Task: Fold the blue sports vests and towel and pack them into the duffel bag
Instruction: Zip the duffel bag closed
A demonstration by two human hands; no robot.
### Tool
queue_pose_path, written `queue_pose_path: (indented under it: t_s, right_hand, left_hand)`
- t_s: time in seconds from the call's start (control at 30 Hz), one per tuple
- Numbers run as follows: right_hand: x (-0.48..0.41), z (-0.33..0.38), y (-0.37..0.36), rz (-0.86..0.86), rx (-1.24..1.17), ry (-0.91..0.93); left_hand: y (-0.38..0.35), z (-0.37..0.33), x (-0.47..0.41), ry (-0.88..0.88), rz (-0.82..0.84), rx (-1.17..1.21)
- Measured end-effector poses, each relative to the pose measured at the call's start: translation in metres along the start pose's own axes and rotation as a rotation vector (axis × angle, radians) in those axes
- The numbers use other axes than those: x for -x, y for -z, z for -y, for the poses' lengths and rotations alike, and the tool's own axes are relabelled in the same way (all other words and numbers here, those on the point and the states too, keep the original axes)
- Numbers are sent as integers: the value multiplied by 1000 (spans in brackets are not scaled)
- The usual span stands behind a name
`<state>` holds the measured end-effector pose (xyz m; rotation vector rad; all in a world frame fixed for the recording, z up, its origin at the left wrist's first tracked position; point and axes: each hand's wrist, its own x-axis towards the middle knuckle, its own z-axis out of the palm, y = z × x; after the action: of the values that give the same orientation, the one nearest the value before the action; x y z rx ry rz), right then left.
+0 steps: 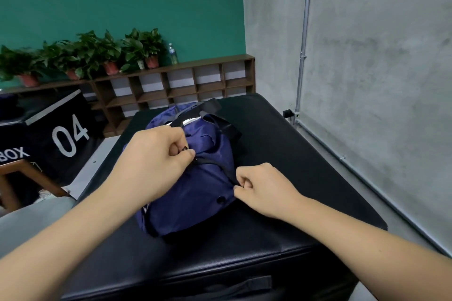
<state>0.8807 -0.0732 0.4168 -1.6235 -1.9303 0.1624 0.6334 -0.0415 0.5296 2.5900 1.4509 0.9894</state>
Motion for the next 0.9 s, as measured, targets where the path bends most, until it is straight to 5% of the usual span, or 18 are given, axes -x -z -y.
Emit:
queue_pose_path:
  t_s: [0.23, 0.7, 0.9]
  right_hand:
    - [-5, -6, 2, 117, 32, -112]
    - [-4, -1, -1, 158, 72, -164]
    - [-3, -1, -3, 183, 70, -210]
  left_hand:
    - [22, 37, 34, 269, -13, 125]
    - [-3, 104, 99, 593, 277, 609]
    - [-27, 114, 115, 720, 440, 566]
